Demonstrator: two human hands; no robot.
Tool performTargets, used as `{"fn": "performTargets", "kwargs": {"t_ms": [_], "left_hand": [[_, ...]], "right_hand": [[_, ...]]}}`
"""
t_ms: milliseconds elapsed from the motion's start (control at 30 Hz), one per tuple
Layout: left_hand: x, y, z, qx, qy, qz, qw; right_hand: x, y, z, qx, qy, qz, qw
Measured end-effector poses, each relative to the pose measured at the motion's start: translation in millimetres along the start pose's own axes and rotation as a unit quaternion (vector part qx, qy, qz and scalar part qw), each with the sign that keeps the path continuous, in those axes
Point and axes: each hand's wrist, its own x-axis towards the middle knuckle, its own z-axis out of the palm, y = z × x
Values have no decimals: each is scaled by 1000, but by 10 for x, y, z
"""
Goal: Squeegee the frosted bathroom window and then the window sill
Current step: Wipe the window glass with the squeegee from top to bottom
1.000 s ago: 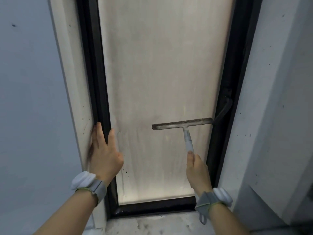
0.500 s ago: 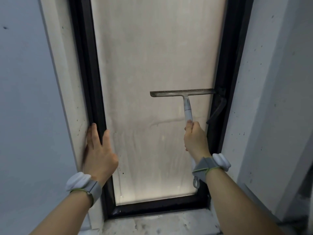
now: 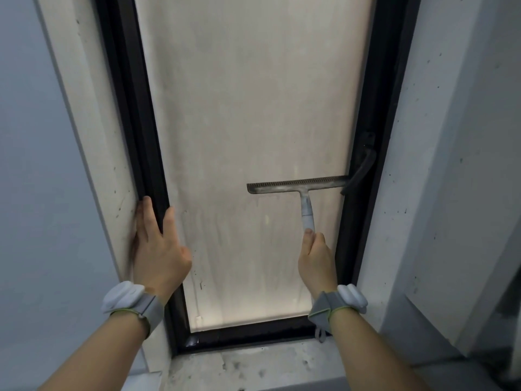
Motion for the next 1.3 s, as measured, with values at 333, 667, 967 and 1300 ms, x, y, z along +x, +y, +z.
{"fn": "performTargets", "kwargs": {"t_ms": [333, 667, 967, 1300], "left_hand": [[-17, 41, -77, -39, -10, -13, 999], [12, -82, -2, -9, -17, 7, 1000], [14, -144, 83, 14, 10, 29, 999], [31, -146, 96, 22, 35, 38, 998]], "right_hand": [[-321, 254, -1, -41, -47, 47, 997], [-162, -133, -59, -16, 2, 13, 1000], [-139, 100, 222, -3, 16, 25, 1000], [-286, 443, 352, -7, 7, 37, 999]]}}
